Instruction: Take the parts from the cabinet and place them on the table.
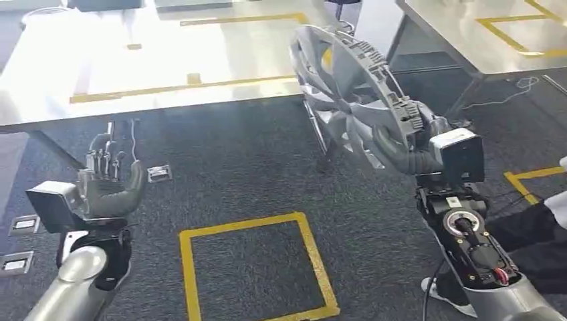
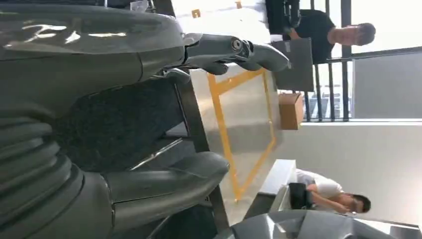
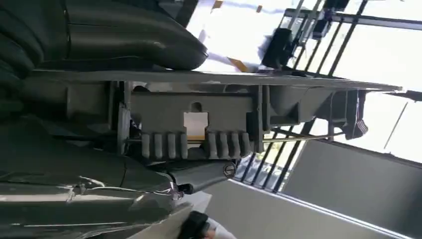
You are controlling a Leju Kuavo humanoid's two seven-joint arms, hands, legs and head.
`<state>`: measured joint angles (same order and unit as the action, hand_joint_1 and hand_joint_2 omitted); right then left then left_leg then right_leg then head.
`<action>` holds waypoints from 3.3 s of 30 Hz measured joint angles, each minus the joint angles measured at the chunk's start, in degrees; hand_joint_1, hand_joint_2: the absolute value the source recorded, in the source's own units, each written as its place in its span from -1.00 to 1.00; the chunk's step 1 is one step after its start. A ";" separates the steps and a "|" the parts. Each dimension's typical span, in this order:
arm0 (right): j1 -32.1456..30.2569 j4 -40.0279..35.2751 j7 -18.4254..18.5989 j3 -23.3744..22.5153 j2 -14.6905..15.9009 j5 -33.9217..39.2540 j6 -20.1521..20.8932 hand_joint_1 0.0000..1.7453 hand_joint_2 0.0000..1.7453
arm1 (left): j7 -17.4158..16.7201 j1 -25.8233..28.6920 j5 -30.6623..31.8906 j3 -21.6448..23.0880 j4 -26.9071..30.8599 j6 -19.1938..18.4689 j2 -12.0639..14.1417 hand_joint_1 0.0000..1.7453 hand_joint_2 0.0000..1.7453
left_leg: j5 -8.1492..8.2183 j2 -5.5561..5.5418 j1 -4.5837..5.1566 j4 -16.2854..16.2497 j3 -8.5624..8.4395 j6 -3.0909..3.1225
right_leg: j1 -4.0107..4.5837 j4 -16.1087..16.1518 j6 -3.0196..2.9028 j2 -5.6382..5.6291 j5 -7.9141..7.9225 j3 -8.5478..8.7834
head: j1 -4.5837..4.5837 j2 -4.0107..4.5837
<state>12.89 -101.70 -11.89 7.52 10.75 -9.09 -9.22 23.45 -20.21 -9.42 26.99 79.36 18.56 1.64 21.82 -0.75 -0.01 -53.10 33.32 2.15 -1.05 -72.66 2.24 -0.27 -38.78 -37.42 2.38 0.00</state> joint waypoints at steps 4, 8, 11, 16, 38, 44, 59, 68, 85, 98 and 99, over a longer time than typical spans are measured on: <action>-0.04 0.54 -0.37 0.02 0.00 0.13 -0.02 1.00 1.00 | 0.28 0.02 0.00 0.00 -0.24 0.00 -0.09 -1.00 1.00 | 4.12 -0.30 0.27 0.04 -5.38 -0.18 | 0.01 12.25 -0.61 0.01 10.18 -0.69 | 1.18 0.00; 0.08 0.96 -0.55 0.24 -0.02 0.17 -0.13 1.00 1.00 | 0.59 -0.17 0.00 0.00 -0.68 0.00 -0.13 -1.00 1.00 | 7.02 -0.73 0.66 -1.57 -7.23 -1.37 | 0.50 17.10 -1.96 0.08 19.04 -0.09 | 0.52 0.00; 0.61 0.96 -0.65 0.26 0.00 0.15 -0.20 1.00 1.00 | 0.74 -0.91 -0.02 0.00 -0.68 0.02 -0.13 -1.00 1.00 | 5.49 -0.19 0.50 -9.04 -3.08 -2.24 | 0.29 17.28 -2.76 0.06 18.06 1.44 | 0.11 0.00; 1.62 2.10 -1.33 0.35 -0.02 0.11 -0.42 1.00 1.00 | 0.96 -0.65 -0.02 0.00 -1.22 -0.44 -0.09 -1.00 1.00 | 13.08 0.19 0.11 -19.34 9.27 -2.92 | 0.22 17.29 -2.94 -0.18 14.57 4.88 | -0.88 0.00; 9.15 11.40 -2.62 1.62 0.09 0.90 0.50 1.00 1.00 | 2.25 -2.51 -0.35 0.04 -3.96 -2.86 -1.44 -1.00 1.00 | 5.43 -0.73 1.06 -0.65 -5.11 -0.98 | 0.69 18.34 -1.56 -0.41 20.08 -0.05 | -0.04 0.00; 12.40 14.43 -3.87 2.25 0.07 0.72 0.83 1.00 1.00 | 2.93 -3.02 -0.33 0.09 -4.13 -2.88 -1.42 -1.00 1.00 | 10.43 -0.04 0.36 -16.09 4.62 -2.80 | 0.19 18.71 -2.60 -0.29 19.04 1.06 | -0.64 0.00; 20.19 27.05 -8.85 5.96 -0.11 0.13 2.12 1.00 1.00 | 4.26 -3.96 0.24 0.09 -5.51 -3.08 -1.86 -1.00 1.00 | 0.23 0.04 0.17 -1.19 2.34 -1.80 | 0.45 18.38 -3.41 -0.12 16.83 2.67 | -0.59 0.00; 24.84 35.83 -10.94 8.48 -1.11 0.13 2.25 1.00 1.00 | 4.72 -4.30 0.28 0.09 -6.60 -3.63 -2.14 -1.00 1.00 | 0.51 -0.23 0.20 -1.29 2.20 -1.27 | 0.39 19.01 -1.42 0.04 16.79 3.25 | 0.46 0.00; 40.18 59.23 -17.97 12.90 -7.06 -2.45 0.02 1.00 1.00 | 6.71 -7.68 -1.95 0.94 -11.21 -6.54 -4.42 -1.00 1.00 | 0.42 -0.11 0.09 -0.83 1.82 -1.43 | 0.48 19.01 -0.88 -0.08 16.72 3.26 | -0.11 0.00; 43.94 68.24 -18.45 14.19 -10.03 -3.48 -0.17 1.00 1.00 | 7.34 -7.73 -2.08 0.94 -12.31 -5.90 -4.46 -1.00 1.00 | 0.42 -0.09 0.09 -0.77 1.80 -1.43 | 0.47 19.00 -0.90 -0.11 16.71 3.24 | -0.29 0.00; 44.27 68.79 -18.43 14.25 -10.23 -3.48 -0.20 1.00 1.00 | 7.21 -7.63 -2.05 0.94 -12.31 -5.88 -4.39 -1.00 1.00 | 0.42 -0.09 0.09 -0.77 1.80 -1.43 | 0.47 19.00 -0.90 -0.11 16.70 3.24 | -0.33 0.00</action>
<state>57.16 -32.91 -30.32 21.77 0.52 -12.57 -9.42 30.66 -27.85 -11.47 27.93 67.06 12.68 -2.75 22.25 -0.84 0.08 -53.87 35.12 0.72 -0.58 -53.66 1.34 -0.37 -22.08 -34.19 2.05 0.00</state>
